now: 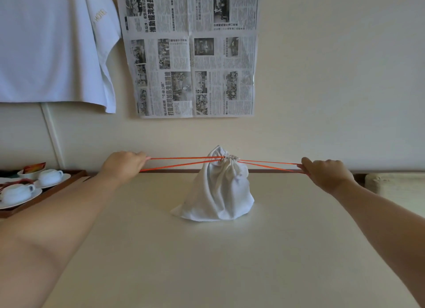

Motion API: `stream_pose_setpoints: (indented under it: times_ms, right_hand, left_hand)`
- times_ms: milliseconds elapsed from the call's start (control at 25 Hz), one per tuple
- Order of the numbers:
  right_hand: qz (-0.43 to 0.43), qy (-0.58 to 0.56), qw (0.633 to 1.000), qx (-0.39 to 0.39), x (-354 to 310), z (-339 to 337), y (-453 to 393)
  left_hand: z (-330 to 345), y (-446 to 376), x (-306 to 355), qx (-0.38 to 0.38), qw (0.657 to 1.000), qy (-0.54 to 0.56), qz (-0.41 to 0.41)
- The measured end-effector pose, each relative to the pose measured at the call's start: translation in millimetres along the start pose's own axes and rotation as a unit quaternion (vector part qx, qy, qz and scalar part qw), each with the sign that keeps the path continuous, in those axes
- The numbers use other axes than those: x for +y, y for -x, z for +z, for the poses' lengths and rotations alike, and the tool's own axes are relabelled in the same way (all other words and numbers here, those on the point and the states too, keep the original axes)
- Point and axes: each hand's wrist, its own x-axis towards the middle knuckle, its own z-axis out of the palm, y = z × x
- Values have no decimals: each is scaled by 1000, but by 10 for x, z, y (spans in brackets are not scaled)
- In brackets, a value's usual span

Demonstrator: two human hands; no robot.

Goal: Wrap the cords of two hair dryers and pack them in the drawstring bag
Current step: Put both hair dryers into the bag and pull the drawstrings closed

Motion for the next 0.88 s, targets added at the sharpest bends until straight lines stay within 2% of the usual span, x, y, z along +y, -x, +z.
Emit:
stream_pose_setpoints:
  times_ms: [80, 160, 320, 440, 520, 560, 600, 640, 680, 720, 760, 800, 880]
  right_hand:
    - [12, 46, 999, -15, -83, -16, -4]
    - [2, 80, 996, -28, -68, -37, -32]
    - [-25, -12, 996, 82, 48, 141, -23]
    - [-10, -49, 998, 37, -69, 176, 155]
    - [57, -139, 989, -6, -257, 210, 323]
    - [97, -232, 967, -45, -358, 228, 414]
    - [136, -372, 914, -88, -487, 238, 500]
    - [175, -507, 836, -119, -622, 260, 569]
    - [206, -592, 763, -160, -748, 255, 644]
    - [224, -634, 712, -203, -853, 245, 718]
    - [227, -652, 679, -249, -934, 213, 774]
    - [223, -664, 655, -284, -995, 167, 807]
    - [214, -680, 628, -312, -1020, 35, 800]
  left_hand:
    - [-38, -10, 49, 15, 1000, -6, -18]
    - [-102, -49, 67, 31, 999, -20, -2]
    - [-144, -130, -92, 63, 994, -41, 79]
    - [-164, -61, -77, 28, 996, -3, 87]
    - [-173, 20, 22, -37, 997, 59, 29]
    - [-167, 75, 100, -79, 989, 121, -9]
    - [-162, 144, 180, -121, 970, 205, -46]
    - [-148, 241, 271, -175, 933, 303, -80]
    - [-149, 374, 383, -252, 883, 381, -109]
    - [-152, 515, 507, -337, 828, 430, -123]
    - [-123, 649, 637, -405, 788, 448, -118]
    - [-108, 756, 774, -448, 763, 455, -102]
    - [-62, 774, 1009, -455, 759, 459, -87]
